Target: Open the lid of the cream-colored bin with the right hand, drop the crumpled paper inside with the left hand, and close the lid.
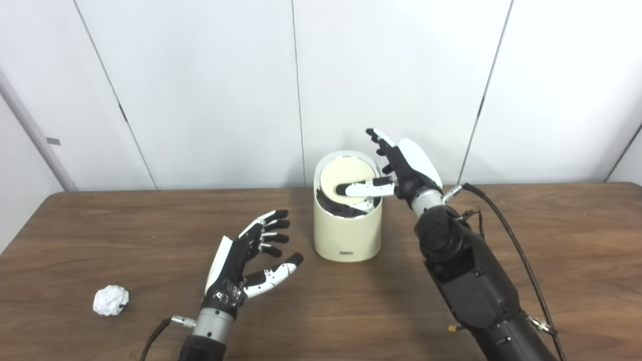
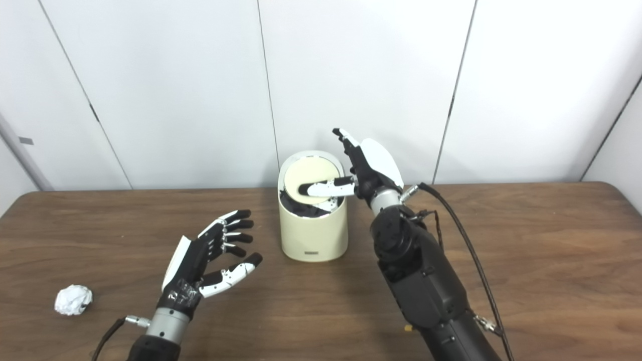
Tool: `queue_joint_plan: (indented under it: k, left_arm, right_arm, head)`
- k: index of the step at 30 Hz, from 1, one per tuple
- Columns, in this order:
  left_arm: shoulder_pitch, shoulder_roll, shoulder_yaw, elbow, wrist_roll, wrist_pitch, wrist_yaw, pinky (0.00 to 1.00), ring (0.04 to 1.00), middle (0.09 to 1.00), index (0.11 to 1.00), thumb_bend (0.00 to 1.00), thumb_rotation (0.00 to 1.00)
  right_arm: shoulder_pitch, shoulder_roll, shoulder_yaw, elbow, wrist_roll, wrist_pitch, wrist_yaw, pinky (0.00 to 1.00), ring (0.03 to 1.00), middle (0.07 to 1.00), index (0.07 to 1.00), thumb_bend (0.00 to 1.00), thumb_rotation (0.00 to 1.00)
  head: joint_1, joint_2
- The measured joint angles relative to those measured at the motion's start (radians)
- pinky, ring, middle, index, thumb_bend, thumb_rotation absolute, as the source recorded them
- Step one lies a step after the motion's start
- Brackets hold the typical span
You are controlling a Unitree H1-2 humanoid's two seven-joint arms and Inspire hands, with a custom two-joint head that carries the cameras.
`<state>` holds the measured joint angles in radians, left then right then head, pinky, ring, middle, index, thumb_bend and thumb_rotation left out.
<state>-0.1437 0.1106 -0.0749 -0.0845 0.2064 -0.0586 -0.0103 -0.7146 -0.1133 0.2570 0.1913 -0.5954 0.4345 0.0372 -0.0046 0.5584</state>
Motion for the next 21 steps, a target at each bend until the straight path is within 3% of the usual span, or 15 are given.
queue_joint_plan:
  k: [11, 21]
  left_arm:
    - [0.000, 0.000, 0.001, -0.005, 0.018, 0.001, 0.000, 0.59, 0.699, 0.792, 0.836, 0.57, 0.17]
    - [0.002, 0.000, 0.004, -0.015, 0.017, 0.004, -0.003, 0.60, 0.711, 0.797, 0.839, 0.57, 0.16]
  right_arm:
    - [-0.009, -0.007, 0.004, 0.025, 0.000, -0.001, 0.000, 0.69, 0.883, 0.932, 0.929, 0.79, 0.39]
    - [-0.027, -0.012, 0.011, 0.023, 0.000, -0.016, -0.007, 0.69, 0.865, 0.919, 0.918, 0.86, 0.16]
  head:
    - [-0.003, 0.008]
    - [-0.002, 0.015]
